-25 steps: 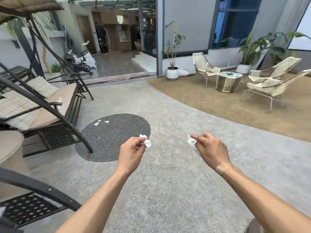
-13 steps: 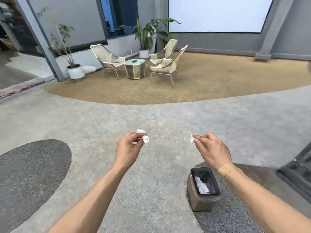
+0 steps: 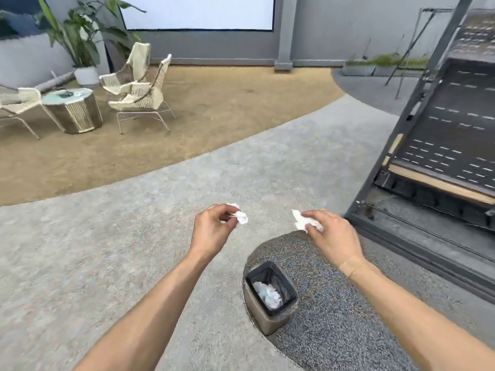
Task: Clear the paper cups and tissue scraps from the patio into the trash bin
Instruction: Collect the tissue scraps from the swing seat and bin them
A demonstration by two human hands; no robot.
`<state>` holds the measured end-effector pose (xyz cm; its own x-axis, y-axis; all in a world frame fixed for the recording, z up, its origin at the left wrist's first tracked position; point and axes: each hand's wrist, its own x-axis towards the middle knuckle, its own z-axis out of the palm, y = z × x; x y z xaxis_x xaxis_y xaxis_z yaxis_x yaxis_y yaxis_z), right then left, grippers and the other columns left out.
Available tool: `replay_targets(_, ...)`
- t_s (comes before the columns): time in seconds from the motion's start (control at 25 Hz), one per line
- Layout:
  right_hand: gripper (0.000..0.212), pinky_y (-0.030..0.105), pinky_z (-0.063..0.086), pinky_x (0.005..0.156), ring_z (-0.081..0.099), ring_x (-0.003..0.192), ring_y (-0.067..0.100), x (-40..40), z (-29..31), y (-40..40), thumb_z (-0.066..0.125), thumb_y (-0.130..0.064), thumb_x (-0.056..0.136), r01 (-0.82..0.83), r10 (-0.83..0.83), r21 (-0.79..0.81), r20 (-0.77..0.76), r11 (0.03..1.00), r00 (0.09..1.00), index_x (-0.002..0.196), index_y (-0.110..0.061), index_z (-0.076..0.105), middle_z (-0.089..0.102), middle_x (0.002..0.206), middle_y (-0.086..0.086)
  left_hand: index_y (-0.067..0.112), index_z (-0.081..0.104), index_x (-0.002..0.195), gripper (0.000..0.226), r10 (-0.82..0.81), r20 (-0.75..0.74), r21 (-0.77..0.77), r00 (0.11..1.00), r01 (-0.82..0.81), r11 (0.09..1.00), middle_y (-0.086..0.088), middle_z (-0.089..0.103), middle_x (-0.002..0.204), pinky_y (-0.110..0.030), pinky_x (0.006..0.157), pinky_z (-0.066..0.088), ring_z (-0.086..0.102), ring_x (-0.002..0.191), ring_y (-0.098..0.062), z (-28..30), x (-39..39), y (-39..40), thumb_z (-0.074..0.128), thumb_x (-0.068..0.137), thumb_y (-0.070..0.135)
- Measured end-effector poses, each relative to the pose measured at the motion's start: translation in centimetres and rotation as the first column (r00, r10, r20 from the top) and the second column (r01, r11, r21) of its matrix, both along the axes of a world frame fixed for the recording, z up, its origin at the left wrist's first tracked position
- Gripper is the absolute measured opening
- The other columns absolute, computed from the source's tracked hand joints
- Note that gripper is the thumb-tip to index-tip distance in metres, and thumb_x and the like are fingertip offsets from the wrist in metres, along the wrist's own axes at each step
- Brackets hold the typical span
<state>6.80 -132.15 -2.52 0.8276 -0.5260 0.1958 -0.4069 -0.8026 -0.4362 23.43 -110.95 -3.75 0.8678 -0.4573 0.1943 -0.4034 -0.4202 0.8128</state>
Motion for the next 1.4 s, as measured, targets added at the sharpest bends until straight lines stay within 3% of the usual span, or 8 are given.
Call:
replay_targets(0.16,0.027,0.037,0.052,0.092,0.063,0.101,0.01,1.1,-2.6,-2.0,0.066,-0.028,0.088,0.115,-0.113,0.129,-0.023,0.985,0.993,0.114,-0.031,0.061,0.067,0.117,-0.007,0.033,0.07,0.088,0.023,-0.106,-0.078,0.066,0.991,0.111,0.992,0.02,0.067,0.077,-0.006,0.059,0.045,0.062,0.072,0.009,-2.4,2.9,-4.9,0.076,0.08,0.013)
replay_targets(0.4,0.019,0.022,0.048,0.071,0.06,0.079,0.006,3.0,-7.3,-6.6,0.066,-0.03,0.087,0.207,-0.191,0.18,-0.102,0.962,0.976,0.104,-0.034,0.061,0.068,0.103,-0.007,0.033,0.066,0.089,0.023,-0.184,-0.151,0.152,0.971,0.207,0.966,0.021,0.064,0.078,-0.004,0.059,0.044,0.06,0.074,0.009,-6.2,5.3,-11.6,0.076,0.082,0.014)
replay_targets(0.68,0.019,0.027,0.053,0.079,0.062,0.084,0.007,7.2,-13.2,-13.2,0.069,-0.026,0.085,0.156,-0.094,0.322,-0.2,0.934,0.975,0.101,-0.033,0.062,0.069,0.104,-0.007,0.039,0.057,0.082,0.03,-0.099,-0.26,0.256,0.96,0.167,0.952,0.013,0.064,0.077,-0.007,0.057,0.048,0.061,0.07,0.001,-10.8,7.0,-17.3,0.076,0.083,0.015)
replay_targets(0.84,0.019,0.021,0.053,0.067,0.065,0.074,0.007,9.0,-18.0,-15.6,0.069,-0.023,0.085,0.119,-0.01,0.394,-0.267,0.912,0.964,0.103,-0.03,0.064,0.069,0.108,-0.006,0.038,0.058,0.085,0.025,-0.007,-0.34,0.328,0.94,0.126,0.936,0.013,0.065,0.078,-0.01,0.057,0.05,0.063,0.073,-0.001,-15.2,7.9,-18.9,0.074,0.085,0.018)
replay_targets(0.96,0.02,0.033,0.057,0.074,0.064,0.08,0.005,10.2,-22.9,-16.5,0.069,-0.026,0.084,0.138,0.024,0.464,-0.325,0.875,0.945,0.103,-0.033,0.065,0.067,0.112,-0.006,0.033,0.062,0.09,0.018,0.06,-0.415,0.382,0.908,0.114,0.917,0.014,0.066,0.081,-0.019,0.063,0.054,0.065,0.076,-0.005,-20.0,9.1,-19.4,0.074,0.085,0.02)
replay_targets(1.08,0.02,0.042,0.051,0.087,0.058,0.1,0.015,11.2,-29.1,-16.3,0.071,-0.027,0.083,0.21,-0.008,0.49,-0.382,0.846,0.924,0.102,-0.031,0.067,0.063,0.11,-0.006,0.038,0.06,0.083,0.022,0.094,-0.467,0.438,0.879,0.138,0.888,0.015,0.064,0.077,-0.009,0.05,0.046,0.062,0.07,0.0,-25.7,10.3,-19.4,0.074,0.085,0.021)
replay_targets(1.28,0.016,0.031,0.051,0.071,0.058,0.088,0.013,12.7,-41.3,-13.9,0.072,-0.029,0.082,0.33,-0.064,0.493,-0.481,0.805,0.875,0.096,-0.035,0.067,0.057,0.098,-0.011,0.034,0.063,0.088,0.016,0.09,-0.521,0.543,0.849,0.248,0.802,0.013,0.064,0.081,-0.023,0.059,0.051,0.062,0.072,-0.006,-38.1,11.5,-19.2,0.072,0.085,0.022)
replay_targets(1.4,0.012,0.027,0.052,0.062,0.061,0.074,0.011,13.5,-48.4,-12.4,0.07,-0.033,0.082,0.392,-0.062,0.464,-0.579,0.794,0.813,0.092,-0.038,0.066,0.066,0.092,-0.013,0.031,0.062,0.091,0.014,0.138,-0.572,0.586,0.809,0.286,0.758,0.013,0.062,0.076,-0.019,0.049,0.042,0.057,0.061,-0.003,-46.0,11.7,-18.6,0.07,0.086,0.021)
